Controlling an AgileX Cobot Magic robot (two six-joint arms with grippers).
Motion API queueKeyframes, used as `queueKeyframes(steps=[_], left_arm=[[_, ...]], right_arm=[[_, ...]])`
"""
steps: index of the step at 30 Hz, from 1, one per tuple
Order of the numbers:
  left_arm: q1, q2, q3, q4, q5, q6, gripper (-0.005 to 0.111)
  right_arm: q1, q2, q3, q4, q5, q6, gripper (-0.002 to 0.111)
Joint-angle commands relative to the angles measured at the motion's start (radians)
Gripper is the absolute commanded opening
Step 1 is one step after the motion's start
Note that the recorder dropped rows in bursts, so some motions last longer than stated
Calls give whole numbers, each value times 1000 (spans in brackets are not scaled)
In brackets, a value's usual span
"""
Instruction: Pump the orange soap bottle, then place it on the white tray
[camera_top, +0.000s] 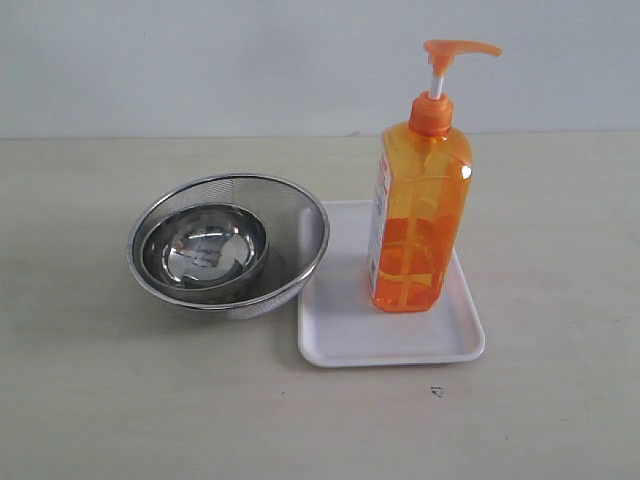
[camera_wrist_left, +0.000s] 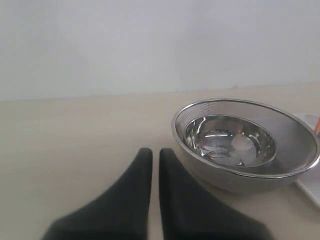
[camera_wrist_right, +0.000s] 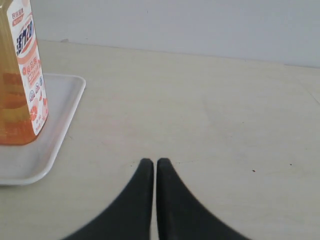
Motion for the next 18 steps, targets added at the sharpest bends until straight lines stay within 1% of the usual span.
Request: queueKeyframes(steps=[1,3,7,13,18], left_arm=[[3,-8,3,-87,43,3,5],[3,-8,3,-107,74,-19,5],[3,-8,3,-105,82,-77,5],[3,-8,3,-58,91,-75,5],[3,-8,3,-58,91,-37,5]], right_arm=[[-4,-5,-1,3,-7,2,0],[-4,-5,-1,3,-7,2,0],[-4,-5,-1,3,-7,2,0],[-4,-5,-1,3,-7,2,0],[-4,-5,-1,3,-7,2,0]])
